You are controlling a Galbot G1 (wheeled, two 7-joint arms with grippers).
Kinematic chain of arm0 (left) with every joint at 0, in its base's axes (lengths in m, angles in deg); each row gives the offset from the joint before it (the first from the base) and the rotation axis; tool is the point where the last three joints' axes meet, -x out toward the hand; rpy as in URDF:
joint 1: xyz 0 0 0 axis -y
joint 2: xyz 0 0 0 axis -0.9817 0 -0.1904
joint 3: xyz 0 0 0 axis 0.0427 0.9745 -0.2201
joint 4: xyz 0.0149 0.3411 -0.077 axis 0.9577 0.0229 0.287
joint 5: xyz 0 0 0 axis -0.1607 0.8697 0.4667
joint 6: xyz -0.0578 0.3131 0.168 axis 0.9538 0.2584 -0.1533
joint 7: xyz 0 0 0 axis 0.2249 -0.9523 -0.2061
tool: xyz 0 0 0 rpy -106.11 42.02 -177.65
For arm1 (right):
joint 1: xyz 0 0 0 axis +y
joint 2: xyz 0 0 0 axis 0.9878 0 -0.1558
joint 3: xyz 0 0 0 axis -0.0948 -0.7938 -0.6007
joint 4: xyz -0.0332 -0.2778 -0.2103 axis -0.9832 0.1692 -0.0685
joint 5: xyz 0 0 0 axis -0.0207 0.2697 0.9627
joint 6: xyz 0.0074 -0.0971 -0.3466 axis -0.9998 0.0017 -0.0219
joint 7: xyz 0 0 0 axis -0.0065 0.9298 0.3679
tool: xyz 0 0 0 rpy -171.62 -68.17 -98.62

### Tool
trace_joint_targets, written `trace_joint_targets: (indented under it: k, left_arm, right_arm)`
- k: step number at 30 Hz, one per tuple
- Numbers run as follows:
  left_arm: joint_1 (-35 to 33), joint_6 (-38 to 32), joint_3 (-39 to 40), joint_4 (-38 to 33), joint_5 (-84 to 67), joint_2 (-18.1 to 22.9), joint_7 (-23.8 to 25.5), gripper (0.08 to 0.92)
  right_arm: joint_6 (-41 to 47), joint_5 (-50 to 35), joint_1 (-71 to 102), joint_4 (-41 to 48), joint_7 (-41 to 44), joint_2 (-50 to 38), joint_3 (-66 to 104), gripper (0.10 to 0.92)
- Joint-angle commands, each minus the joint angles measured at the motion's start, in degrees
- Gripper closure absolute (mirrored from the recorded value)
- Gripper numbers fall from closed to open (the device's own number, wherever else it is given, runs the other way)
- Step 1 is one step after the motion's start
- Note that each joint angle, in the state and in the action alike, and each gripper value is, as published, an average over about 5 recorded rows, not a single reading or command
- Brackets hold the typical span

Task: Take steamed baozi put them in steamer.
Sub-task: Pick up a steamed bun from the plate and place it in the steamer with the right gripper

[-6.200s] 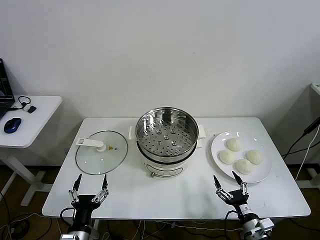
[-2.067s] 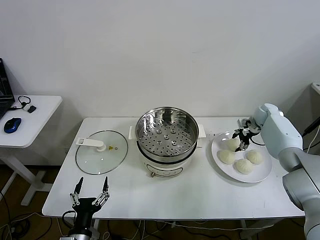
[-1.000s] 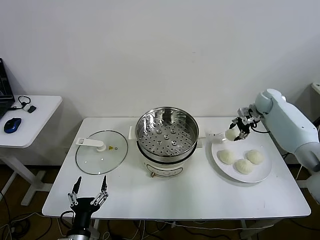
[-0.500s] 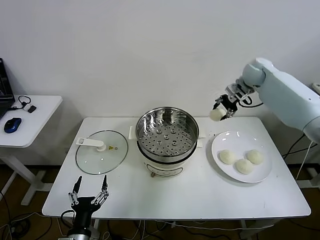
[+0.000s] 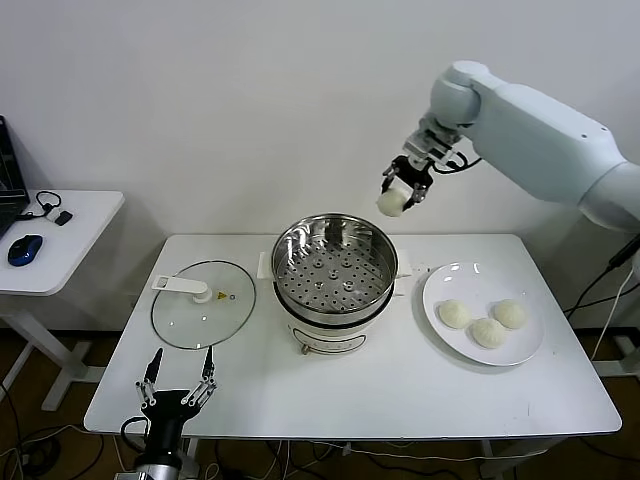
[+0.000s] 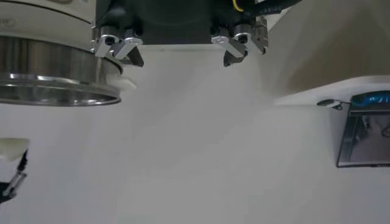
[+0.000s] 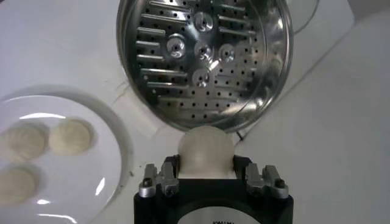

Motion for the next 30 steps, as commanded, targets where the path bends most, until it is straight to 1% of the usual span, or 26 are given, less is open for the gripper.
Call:
trace_joint_targets:
  k: [1,6,11,25,30]
  left_arm:
    - [0.0,0.0,-0.2,-0.1,-0.1,-0.1,0.0,0.177]
    - [0.1,0.0,-0.4,-0.3,-0.3,-0.1,0.0,0.177]
    - [0.4,0.2,-0.4,-0.4,-0.3,-0.1,0.0,0.177]
    - [0.6,0.3,-0.4,-0.3,-0.5,-0.1,-0.2,0.177]
    - [0.7,0.4,-0.6,-0.4,-0.6,-0.1,-0.3,0.177]
  right_arm:
    - [-4.4,7.9,2.5,1.6,-0.2,9.2,-1.4,0.440]
    - [-6.9,15.5,6.8,3.2,-0.8,11.1,1.6,0.440]
    - [-8.3,19.5,9.7,4.1,-1.5,12.2,4.2,0.440]
    - [-12.8,31.8,14.9,10.3,-3.4,16.4,10.2,0.440]
    - [-13.7,34.6,16.2,11.1,-4.1,17.3,11.7,0.440]
